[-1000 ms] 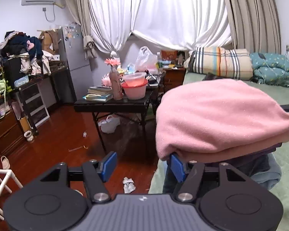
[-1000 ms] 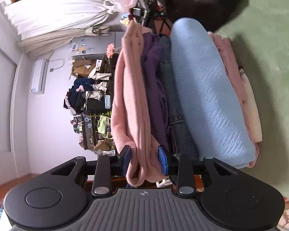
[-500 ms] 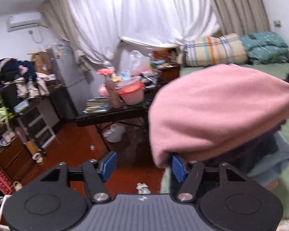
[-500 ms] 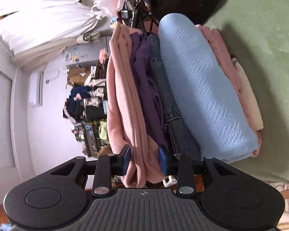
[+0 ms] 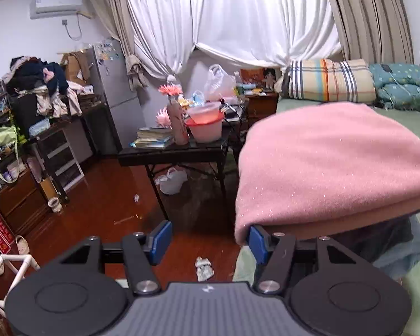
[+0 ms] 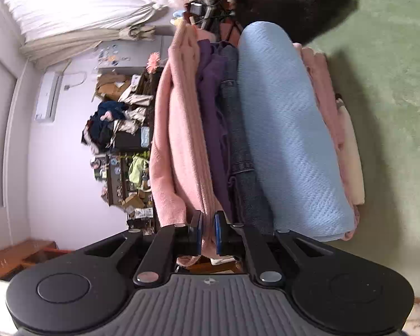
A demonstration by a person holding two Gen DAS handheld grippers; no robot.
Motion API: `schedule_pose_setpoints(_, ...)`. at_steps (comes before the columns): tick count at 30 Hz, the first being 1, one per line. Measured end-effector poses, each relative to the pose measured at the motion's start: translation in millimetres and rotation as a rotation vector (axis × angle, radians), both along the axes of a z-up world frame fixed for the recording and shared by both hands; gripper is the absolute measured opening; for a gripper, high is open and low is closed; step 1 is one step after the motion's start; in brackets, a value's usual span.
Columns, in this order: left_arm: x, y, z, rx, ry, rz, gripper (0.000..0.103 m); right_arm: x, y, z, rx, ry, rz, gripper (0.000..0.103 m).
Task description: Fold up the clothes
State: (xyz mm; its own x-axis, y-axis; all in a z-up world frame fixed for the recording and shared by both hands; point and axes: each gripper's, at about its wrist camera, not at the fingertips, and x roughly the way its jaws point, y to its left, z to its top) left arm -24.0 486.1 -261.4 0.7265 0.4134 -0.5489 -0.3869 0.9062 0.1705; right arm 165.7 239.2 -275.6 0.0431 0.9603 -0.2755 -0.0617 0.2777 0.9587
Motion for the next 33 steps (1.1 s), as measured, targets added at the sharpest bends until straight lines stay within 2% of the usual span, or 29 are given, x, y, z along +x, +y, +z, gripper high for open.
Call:
schedule_pose_setpoints(3, -14, 10, 8, -0.097, 0.075, 0.065, 0.058, -4, -15, 16, -0.058, -0.118, 0.017, 0.009)
schedule_pose_setpoints(4, -24, 11, 16, -0.142, 0.056, 0.085, 0.058, -4, -23, 18, -0.068, -0.144, 0.018, 0.015)
schedule_pose_setpoints(6, -42, 11, 30, -0.231, 0.018, 0.125, 0.061, -6, -41, 20, -0.085, -0.180, 0.006, 0.033)
schedule_pose_setpoints(7, -51, 10, 37, -0.278, -0.004, 0.141, 0.063, -7, -56, 21, -0.104, -0.208, -0.014, 0.047)
schedule_pose_setpoints(8, -58, 3, 46, -0.337, -0.041, 0.128, 0.069, -9, -66, 21, -0.120, -0.228, -0.028, 0.055)
schedule_pose_setpoints(9, -64, -5, 54, -0.395, -0.078, 0.114, 0.077, -11, -79, 21, -0.147, -0.254, -0.048, 0.057)
schedule_pose_setpoints(10, -66, -17, 60, -0.439, -0.103, 0.086, 0.080, -12, -90, 21, -0.170, -0.275, -0.066, 0.064)
schedule_pose_setpoints(11, -64, -31, 66, -0.469, -0.119, 0.052, 0.084, -15, -106, 20, -0.206, -0.295, -0.089, 0.071)
schedule_pose_setpoints(13, -51, -68, 77, -0.497, -0.131, -0.026, 0.085, -24, -148, 17, -0.310, -0.340, -0.157, 0.078)
schedule_pose_setpoints(14, -43, -89, 80, -0.514, -0.131, -0.071, 0.087, -28, -167, 17, -0.375, -0.351, -0.196, 0.080)
schedule_pose_setpoints(17, -5, -160, 64, -0.560, -0.064, -0.152, 0.093, -38, -209, 17, -0.550, -0.358, -0.285, 0.083)
schedule_pose_setpoints(21, 45, -254, 43, -0.621, 0.026, -0.260, 0.093, -54, -284, 6, -0.831, -0.351, -0.398, 0.083)
schedule_pose_setpoints(23, 70, -301, 33, -0.651, 0.071, -0.314, 0.092, -59, -308, 1, -0.968, -0.370, -0.424, 0.083)
schedule_pose_setpoints(25, 95, -348, 22, -0.680, 0.117, -0.368, 0.091, -63, -336, -2, -1.166, -0.406, -0.431, 0.083)
schedule_pose_setpoints(26, 107, -372, 17, -0.695, 0.139, -0.395, 0.090, -63, -345, -3, -1.214, -0.415, -0.420, 0.083)
schedule_pose_setpoints(29, 144, -441, 2, -0.732, 0.204, -0.475, 0.090, -68, -384, 7, -1.269, -0.452, -0.430, 0.083)
schedule_pose_setpoints(31, 149, -466, 6, -0.657, 0.179, -0.500, 0.090, -73, -409, 18, -1.266, -0.411, -0.502, 0.083)
schedule_pose_setpoints(33, 147, -498, 28, -0.553, 0.191, -0.552, 0.090, -79, -432, 35, -1.243, -0.361, -0.541, 0.083)
